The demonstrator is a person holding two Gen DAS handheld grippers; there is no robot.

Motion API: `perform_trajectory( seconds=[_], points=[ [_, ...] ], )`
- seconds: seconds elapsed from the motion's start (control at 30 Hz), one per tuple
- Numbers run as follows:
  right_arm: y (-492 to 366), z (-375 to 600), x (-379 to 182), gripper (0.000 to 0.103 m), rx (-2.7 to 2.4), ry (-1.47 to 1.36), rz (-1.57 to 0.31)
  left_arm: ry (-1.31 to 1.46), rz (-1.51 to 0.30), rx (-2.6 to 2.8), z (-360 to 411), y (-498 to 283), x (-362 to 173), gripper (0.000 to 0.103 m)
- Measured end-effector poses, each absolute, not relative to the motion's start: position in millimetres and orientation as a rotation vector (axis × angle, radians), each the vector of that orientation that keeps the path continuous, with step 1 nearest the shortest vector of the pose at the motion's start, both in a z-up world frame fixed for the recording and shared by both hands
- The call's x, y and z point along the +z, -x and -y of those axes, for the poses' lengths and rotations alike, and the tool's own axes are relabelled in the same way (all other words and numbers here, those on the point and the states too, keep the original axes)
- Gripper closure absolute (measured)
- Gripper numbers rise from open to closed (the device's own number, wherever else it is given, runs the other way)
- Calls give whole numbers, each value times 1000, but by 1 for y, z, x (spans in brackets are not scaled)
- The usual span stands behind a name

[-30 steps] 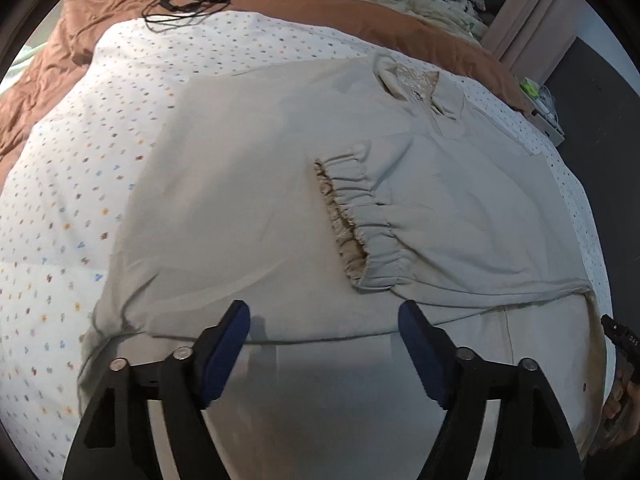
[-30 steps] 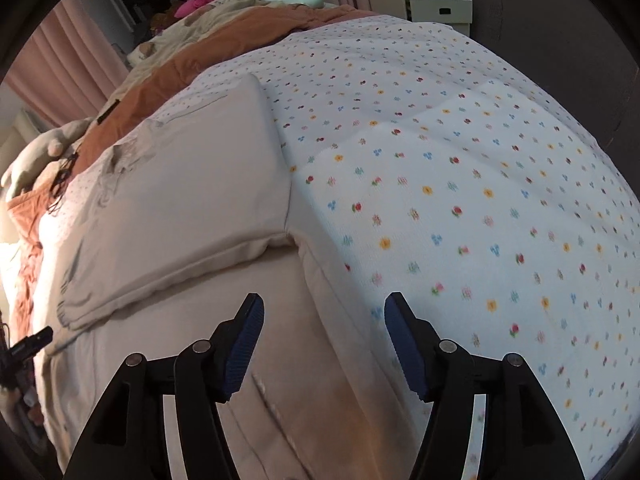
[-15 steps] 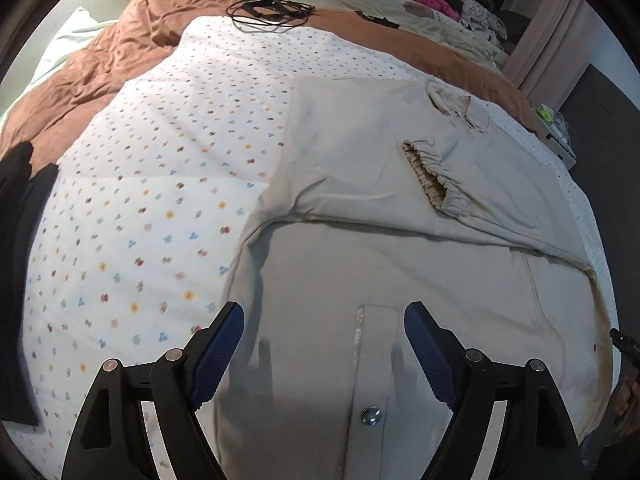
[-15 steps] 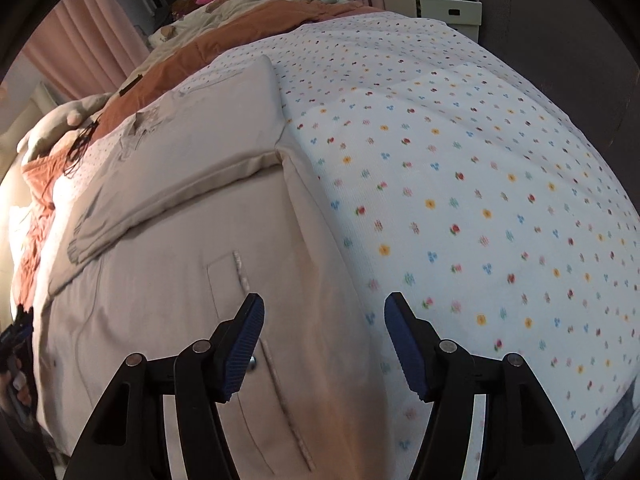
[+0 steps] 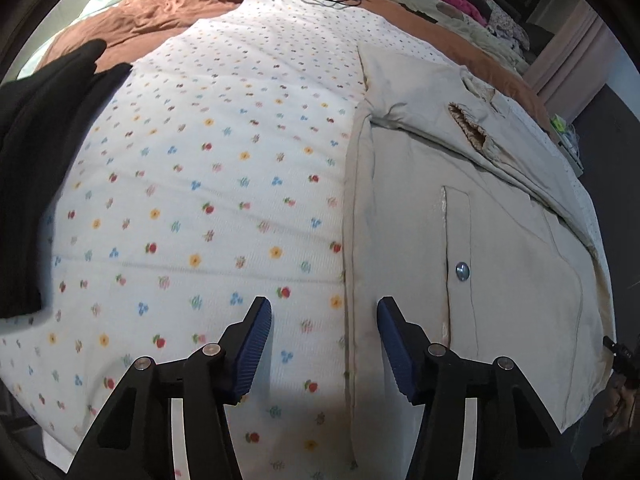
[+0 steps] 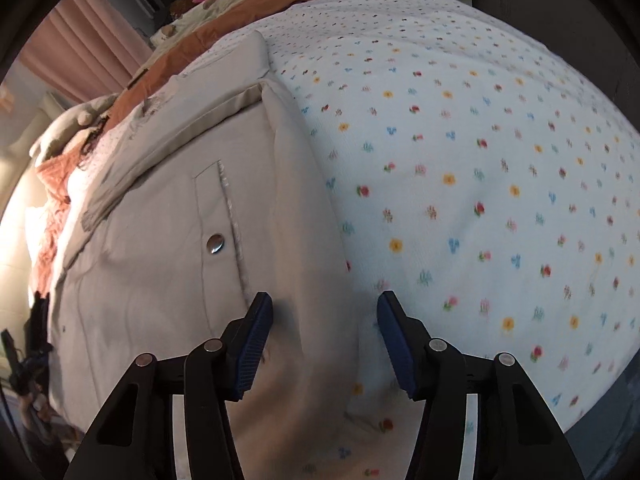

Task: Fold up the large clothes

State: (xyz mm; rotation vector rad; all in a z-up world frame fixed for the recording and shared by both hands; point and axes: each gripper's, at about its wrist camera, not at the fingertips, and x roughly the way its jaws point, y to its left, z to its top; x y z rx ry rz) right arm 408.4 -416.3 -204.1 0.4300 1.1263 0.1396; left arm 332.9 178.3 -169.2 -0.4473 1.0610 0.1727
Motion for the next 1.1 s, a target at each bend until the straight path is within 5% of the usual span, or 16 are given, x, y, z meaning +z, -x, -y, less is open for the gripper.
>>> perform_trajectory(
  seconds=[0.17,1.03,1.1],
  points=[
    [-385,424,-210,62,226,-568,-1110,532,-1051,143,-179,-300,-174,53],
    [-375,399,-233,62,407,-811,-1071,789,-1065,-75,-145,-291,-193,59],
    [-372,396,-234,62,416,-804,-1076,778,-1064,-74,-141,-287,-194,69]
  ],
)
